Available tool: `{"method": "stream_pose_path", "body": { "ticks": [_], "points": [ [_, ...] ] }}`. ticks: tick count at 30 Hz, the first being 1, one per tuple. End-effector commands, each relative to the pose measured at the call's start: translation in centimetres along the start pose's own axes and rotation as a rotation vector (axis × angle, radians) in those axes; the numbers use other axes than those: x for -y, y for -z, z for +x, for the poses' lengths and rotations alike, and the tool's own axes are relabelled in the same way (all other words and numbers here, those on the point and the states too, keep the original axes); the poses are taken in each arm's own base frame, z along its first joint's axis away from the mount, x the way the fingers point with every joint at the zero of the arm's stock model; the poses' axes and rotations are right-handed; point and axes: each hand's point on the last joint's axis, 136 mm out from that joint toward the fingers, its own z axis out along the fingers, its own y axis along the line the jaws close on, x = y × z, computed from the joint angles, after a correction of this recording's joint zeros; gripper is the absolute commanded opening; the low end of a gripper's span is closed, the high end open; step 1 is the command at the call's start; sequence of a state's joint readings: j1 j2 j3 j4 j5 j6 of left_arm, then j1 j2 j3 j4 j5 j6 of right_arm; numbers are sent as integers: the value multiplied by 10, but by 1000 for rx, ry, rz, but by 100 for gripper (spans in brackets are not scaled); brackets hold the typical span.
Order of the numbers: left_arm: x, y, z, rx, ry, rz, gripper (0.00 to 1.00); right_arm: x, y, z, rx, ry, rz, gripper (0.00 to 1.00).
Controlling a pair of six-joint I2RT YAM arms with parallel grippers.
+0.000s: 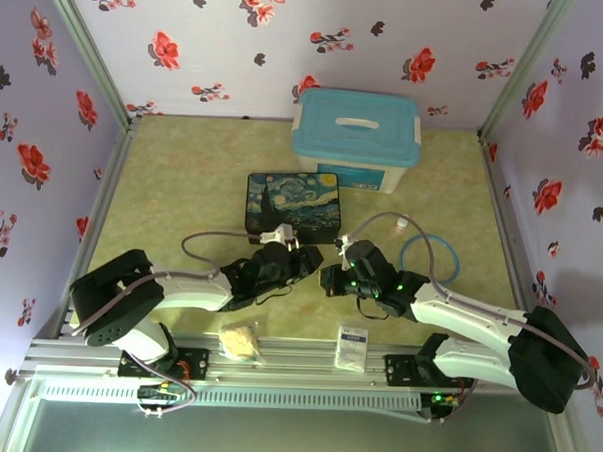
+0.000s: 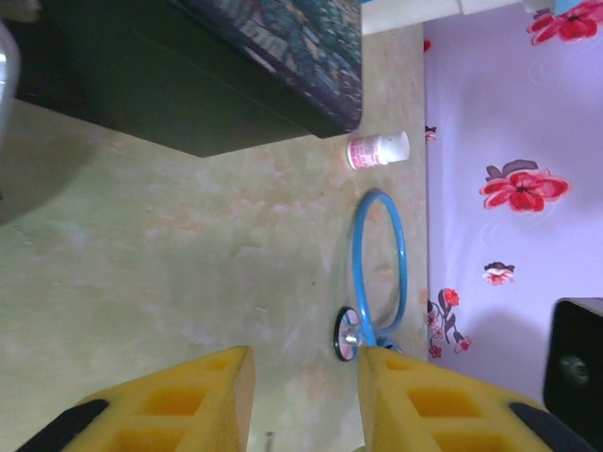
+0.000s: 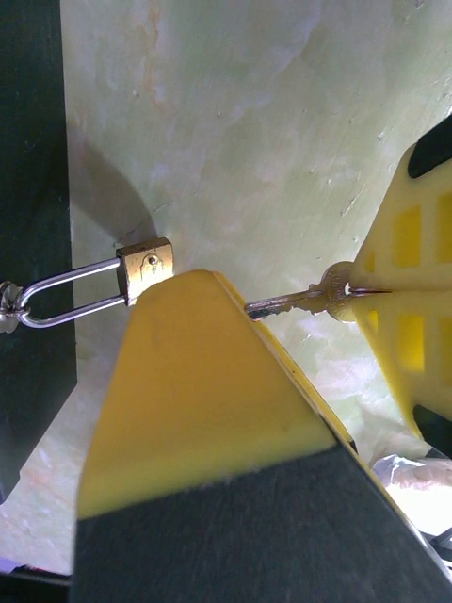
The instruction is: Unlock the padlock with the key
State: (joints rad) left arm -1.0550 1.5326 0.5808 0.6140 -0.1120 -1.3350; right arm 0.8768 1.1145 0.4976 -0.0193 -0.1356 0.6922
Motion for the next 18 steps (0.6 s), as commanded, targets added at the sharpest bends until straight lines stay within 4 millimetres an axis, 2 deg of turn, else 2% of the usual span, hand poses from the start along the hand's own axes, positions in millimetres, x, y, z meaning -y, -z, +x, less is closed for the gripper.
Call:
{"method": "stream_pose_path", "body": {
  "ticks": [1,7,11,13,18],
  "points": [
    [2,-9,5,-40,-28,6,34,0,1,-1,12,-5,-7,0],
    [-5,-12,9,-57,-9,-5,27,3,2,-2,23,-8,2,0],
    [-9,-9,7,-52,-11,-10,14,5,2,-1,22,-7,13,0],
    [-9,-9,7,-51,-13,-11,1,6,2,-1,21,-4,19,0],
    [-10,-6,5,-47,-29,-9,0,7,5,-4,35,1,27,0]
  ]
}}
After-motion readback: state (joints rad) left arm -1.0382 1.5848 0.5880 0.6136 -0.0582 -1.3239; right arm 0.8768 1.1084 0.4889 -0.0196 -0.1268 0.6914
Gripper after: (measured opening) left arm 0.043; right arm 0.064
